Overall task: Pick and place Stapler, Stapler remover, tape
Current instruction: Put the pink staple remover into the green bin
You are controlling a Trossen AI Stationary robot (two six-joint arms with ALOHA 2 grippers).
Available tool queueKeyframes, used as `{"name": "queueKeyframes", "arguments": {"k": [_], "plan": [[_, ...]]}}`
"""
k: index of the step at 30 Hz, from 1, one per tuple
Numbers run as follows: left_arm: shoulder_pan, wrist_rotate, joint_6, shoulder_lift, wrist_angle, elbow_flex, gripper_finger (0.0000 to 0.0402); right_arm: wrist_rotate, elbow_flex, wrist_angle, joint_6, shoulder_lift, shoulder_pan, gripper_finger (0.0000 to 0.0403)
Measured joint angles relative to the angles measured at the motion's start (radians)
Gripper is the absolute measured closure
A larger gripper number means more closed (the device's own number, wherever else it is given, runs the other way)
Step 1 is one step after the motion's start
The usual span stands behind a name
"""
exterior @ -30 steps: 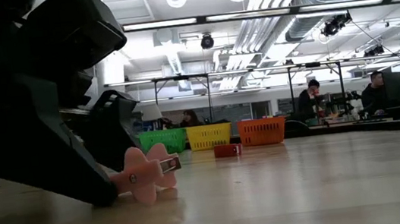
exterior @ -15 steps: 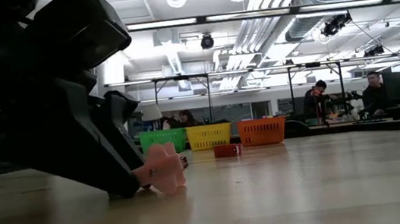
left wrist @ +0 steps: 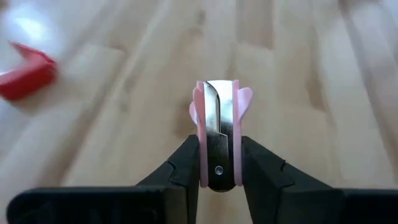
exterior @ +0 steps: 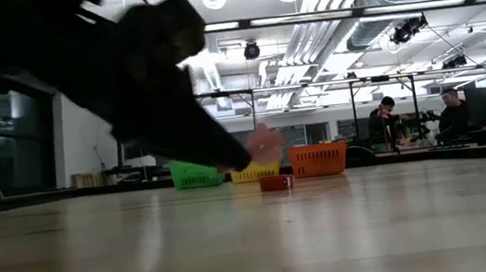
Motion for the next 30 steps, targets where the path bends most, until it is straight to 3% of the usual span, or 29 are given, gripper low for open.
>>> {"name": "queueKeyframes", "arguments": {"k": [10,20,30], "plan": [[0.259,0.001,0.057,-0.127,-0.112,-0.001,0.0319,0.086,0.000,0.000,0.038,0.000,-0.003,0.0142],[0.616,-0.051,0.123,-0.225,-0.229,-0.001,0.0319,0.141,0.000,0.000,0.062,0.000,-0.058,0.0142],[0.914,0.085,0.138,-0.225,-0.210,-0.001,0.0319,0.141,0.000,0.001,0.078,0.000,-0.128,0.0142]]}}
